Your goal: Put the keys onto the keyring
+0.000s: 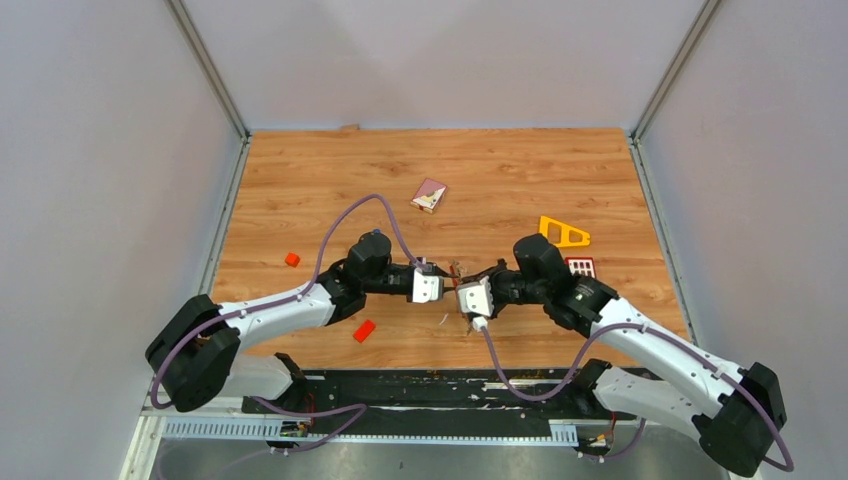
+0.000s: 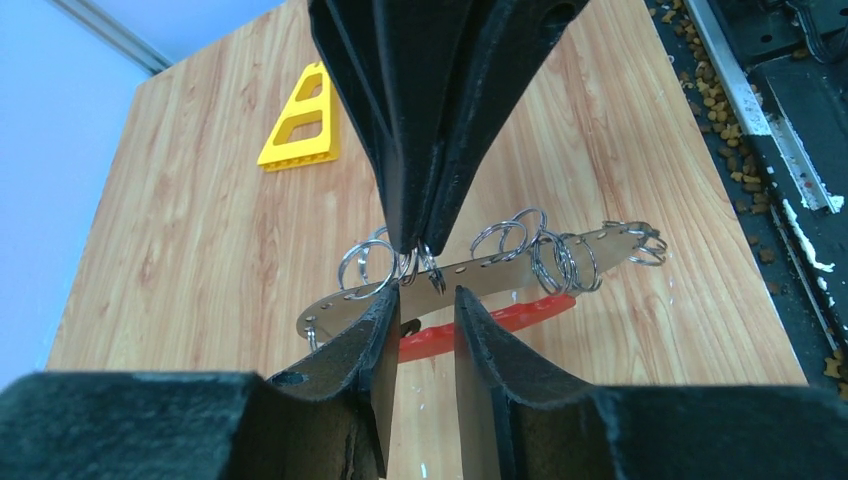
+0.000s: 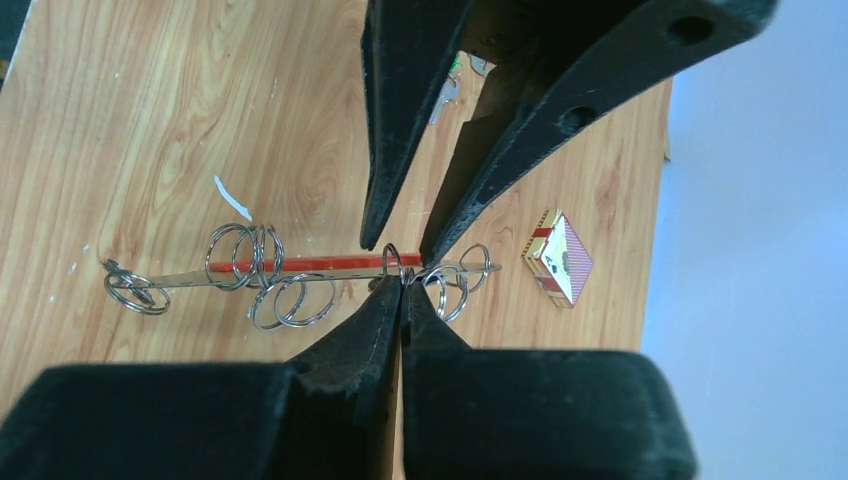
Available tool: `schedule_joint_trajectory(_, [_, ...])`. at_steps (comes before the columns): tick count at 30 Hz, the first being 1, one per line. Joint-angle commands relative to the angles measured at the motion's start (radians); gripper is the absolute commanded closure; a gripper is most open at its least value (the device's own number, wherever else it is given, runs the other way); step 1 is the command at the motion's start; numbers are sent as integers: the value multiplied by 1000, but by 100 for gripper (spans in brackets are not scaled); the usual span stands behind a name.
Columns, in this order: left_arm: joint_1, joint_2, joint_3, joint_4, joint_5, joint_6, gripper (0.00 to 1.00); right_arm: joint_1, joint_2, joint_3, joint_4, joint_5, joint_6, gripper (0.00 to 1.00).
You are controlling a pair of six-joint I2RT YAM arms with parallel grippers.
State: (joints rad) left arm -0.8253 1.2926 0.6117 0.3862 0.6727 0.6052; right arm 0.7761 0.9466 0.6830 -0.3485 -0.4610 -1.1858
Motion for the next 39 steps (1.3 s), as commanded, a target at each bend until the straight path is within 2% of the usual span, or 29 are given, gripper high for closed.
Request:
schedule_joint_trajectory(1, [-8,-10,31,13,17,30,67,-8,30,86,2,-48,109,100])
schedule_joint_trajectory(9, [-8,5,35,72,-5,-48,72,-30,66,129,-21,-82,193,100])
schedule_joint_trajectory(17, [-8,24,44,100,-35,-114,84,-41,85,142,-26,-96,224,100])
schedule_joint_trajectory(24, [-8,41,58,113,-50,-160,89,-41,93,147,-28,-106,235,100])
schedule_joint_trajectory(26, [-8,45,56,121,-51,-172,92,-40,93,148,-29,-108,238,100])
schedule_joint_trajectory(28, [-8,50,56,132,-51,-186,99,-41,94,151,-30,-112,241,100])
schedule_joint_trajectory(39, [4,25,-8,244,-96,-255,100,-81,95,168,-49,-131,271,97])
